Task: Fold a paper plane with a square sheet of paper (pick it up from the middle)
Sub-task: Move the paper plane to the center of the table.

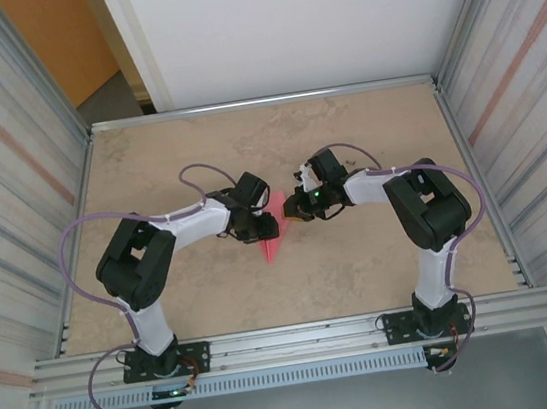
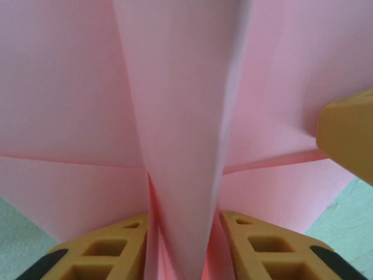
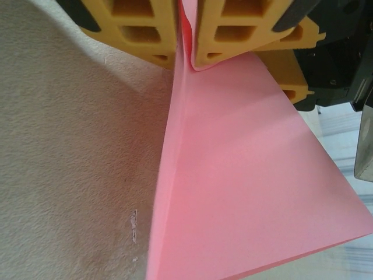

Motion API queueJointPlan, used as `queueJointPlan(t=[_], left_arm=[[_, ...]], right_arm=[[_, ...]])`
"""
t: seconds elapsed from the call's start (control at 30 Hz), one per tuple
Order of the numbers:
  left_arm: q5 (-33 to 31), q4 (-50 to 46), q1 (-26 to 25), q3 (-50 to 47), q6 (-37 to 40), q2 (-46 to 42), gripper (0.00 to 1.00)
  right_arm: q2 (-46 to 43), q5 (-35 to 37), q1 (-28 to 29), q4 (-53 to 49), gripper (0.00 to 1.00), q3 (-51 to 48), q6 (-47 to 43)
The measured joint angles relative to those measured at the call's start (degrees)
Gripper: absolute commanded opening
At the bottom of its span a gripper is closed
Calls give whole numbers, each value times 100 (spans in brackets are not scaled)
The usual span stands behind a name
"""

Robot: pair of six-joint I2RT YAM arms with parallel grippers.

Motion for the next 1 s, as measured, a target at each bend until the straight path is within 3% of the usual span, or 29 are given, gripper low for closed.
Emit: queueJointPlan(t=[0.2, 0.3, 0.63, 1.0], left_arm=[[-136, -131, 0, 28, 37, 0, 14], [-249, -240, 0, 79, 101, 0, 11], [-944, -828, 26, 957, 549, 83, 9], [-1655, -1349, 431, 2922, 953, 1541, 10]], right_arm=[[-107, 258, -17, -9, 40, -28, -48], [-380, 581, -76, -42, 46, -153, -63], [-1740, 2267, -269, -529, 54, -520, -114], [-2124, 3182, -306, -699, 56, -748, -256]])
